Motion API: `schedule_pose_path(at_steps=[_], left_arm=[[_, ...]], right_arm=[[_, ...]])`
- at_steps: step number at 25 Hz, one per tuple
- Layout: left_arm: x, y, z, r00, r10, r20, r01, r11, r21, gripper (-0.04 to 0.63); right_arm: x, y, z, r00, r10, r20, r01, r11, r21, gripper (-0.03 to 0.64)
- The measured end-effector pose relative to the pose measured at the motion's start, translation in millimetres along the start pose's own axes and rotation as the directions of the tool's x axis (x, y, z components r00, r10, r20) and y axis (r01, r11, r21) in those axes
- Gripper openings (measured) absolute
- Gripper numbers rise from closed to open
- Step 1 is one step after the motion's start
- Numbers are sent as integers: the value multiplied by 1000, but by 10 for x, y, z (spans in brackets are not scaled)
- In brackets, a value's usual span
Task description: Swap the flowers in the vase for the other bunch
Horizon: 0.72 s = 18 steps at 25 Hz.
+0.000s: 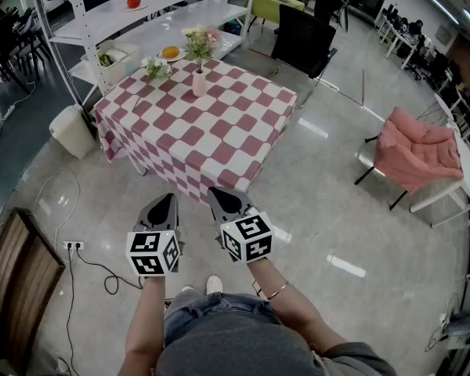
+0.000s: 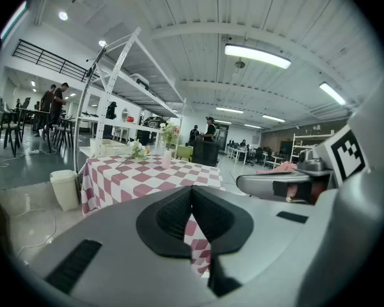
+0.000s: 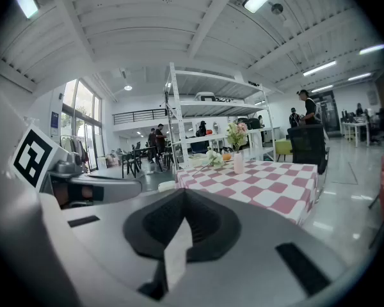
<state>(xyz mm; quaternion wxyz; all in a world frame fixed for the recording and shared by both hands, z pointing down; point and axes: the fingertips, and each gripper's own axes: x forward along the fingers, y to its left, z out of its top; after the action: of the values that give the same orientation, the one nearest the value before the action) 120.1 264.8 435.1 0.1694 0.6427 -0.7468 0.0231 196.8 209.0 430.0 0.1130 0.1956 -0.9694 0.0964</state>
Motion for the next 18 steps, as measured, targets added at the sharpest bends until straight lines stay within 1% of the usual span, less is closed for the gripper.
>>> schedule_pose_path(at_steps=[4,10,18], left_arm=[[48,-17,-3,1000,-1,2,1,1000,13,17],[54,-45,-25,1000,2,-4,-2,1000,9,17],[55,-66,-11,1000,0,1,0,1000,16,17]], right_arm=[[18,-53,14,1000,-2,4,2,1000,7,8],[-24,-112,29,1000,-11,26,11,1000,10,9],[-10,-131,44,999,7,40,-8,999,31,11]])
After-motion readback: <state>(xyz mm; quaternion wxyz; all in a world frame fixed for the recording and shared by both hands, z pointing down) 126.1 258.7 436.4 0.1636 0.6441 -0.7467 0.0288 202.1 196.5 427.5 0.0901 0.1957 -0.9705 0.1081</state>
